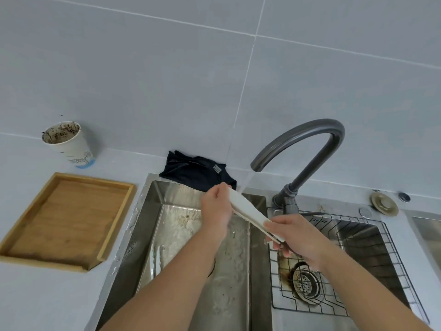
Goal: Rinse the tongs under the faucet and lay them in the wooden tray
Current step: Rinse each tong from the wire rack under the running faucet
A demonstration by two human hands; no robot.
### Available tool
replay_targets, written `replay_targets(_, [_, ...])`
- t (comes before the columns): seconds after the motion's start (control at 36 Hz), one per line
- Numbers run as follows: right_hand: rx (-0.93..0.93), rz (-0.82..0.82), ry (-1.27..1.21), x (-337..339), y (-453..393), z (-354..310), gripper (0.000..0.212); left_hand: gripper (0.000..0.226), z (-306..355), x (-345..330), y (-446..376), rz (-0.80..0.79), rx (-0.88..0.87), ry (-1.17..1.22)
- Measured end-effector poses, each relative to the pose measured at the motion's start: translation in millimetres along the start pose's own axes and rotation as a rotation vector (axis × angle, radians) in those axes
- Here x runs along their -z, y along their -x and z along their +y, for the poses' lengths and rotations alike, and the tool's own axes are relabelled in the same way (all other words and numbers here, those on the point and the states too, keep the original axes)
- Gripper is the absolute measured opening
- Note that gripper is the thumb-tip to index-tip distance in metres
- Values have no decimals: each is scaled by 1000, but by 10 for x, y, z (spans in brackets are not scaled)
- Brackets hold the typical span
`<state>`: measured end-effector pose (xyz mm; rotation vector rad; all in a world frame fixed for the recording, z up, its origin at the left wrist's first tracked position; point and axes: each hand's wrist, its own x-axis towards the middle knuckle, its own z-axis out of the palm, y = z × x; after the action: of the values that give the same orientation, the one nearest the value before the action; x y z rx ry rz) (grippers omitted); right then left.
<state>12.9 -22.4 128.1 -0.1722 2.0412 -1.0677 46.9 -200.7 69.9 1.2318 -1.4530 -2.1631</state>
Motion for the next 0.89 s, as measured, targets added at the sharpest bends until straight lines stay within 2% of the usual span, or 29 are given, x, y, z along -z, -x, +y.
replay_targets(0.06, [-12,20,-15,-39,-8,10,24,15,-17,-41,42,-25,18,48])
replay_targets(0.08, [-14,39,-14,-68,-18,8,26,30,-21,-66,77,-62,13,55])
replay_targets(0.14, [5,85,44,-135,-40,-9,29,80,-73,-113,132,-161,-17,74])
replay_targets(0.17, [29,105,85,-171,-44,-22,29,97,-94,-134,152,-176,-44,48])
replay_targets(0.19, [60,120,124,-206,-43,-40,27,103,-102,-150,156,-168,-63,6])
replay_targets(0.25, [109,137,174,-250,-17,-62,22,89,-51,-162,136,-112,-68,-58])
replay_targets(0.36, [211,163,354,-266,82,-23,13,12,87,-82,-21,-23,-3,37])
replay_targets(0.44, [238,208,474,-288,99,19,9,22,84,-73,-7,-7,34,49])
replay_targets(0.5, [242,264,525,-337,88,9,8,18,34,-134,81,-33,21,105])
replay_targets(0.58, [261,339,542,-430,60,-1,15,85,-110,-219,198,-142,12,161])
replay_targets(0.61, [264,352,536,-450,59,1,16,92,-130,-232,213,-154,8,151])
replay_targets(0.64, [268,355,530,-459,60,5,17,87,-126,-232,200,-154,-2,140])
replay_targets(0.75, [284,317,549,-431,95,55,15,20,48,-170,46,-22,10,53])
replay_targets(0.78, [289,313,554,-415,107,62,16,18,88,-154,8,5,29,50])
replay_targets(0.83, [284,313,550,-378,121,68,17,31,123,-138,-41,7,94,98])
replay_targets(0.89, [268,321,547,-355,111,56,19,34,143,-160,-3,-17,128,122])
